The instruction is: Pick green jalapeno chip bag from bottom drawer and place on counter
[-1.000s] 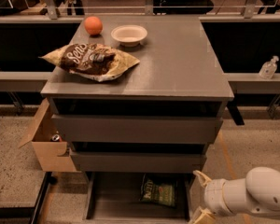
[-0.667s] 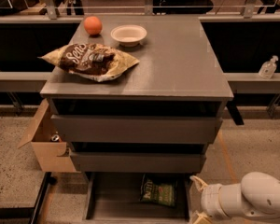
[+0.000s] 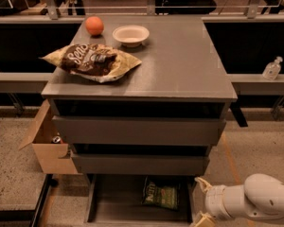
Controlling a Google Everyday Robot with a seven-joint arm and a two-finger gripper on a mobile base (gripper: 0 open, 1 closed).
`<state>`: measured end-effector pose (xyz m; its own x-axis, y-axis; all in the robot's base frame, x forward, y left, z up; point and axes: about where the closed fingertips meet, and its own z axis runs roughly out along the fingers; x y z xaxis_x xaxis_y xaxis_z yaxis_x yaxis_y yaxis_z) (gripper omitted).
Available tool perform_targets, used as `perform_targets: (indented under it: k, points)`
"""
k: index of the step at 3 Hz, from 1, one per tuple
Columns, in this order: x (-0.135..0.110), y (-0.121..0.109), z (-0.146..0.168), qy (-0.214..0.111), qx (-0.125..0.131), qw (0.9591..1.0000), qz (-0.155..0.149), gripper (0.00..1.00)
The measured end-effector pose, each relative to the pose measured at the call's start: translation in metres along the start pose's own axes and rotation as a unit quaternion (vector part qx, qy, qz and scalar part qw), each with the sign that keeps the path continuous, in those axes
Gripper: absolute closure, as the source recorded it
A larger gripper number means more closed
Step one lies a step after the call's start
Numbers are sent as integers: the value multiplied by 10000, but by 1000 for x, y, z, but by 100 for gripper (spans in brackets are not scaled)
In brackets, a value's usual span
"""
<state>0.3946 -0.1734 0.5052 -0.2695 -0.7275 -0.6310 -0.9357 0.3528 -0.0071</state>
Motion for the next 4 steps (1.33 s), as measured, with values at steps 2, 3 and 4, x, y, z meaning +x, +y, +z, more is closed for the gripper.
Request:
perform_targets:
  k: [2, 3, 4]
  points:
    - [44, -30, 53, 110, -79, 9996, 261, 0]
    - [64, -36, 82, 145, -145, 9991, 383, 0]
    - [90, -42, 122, 46, -233, 9982, 550, 0]
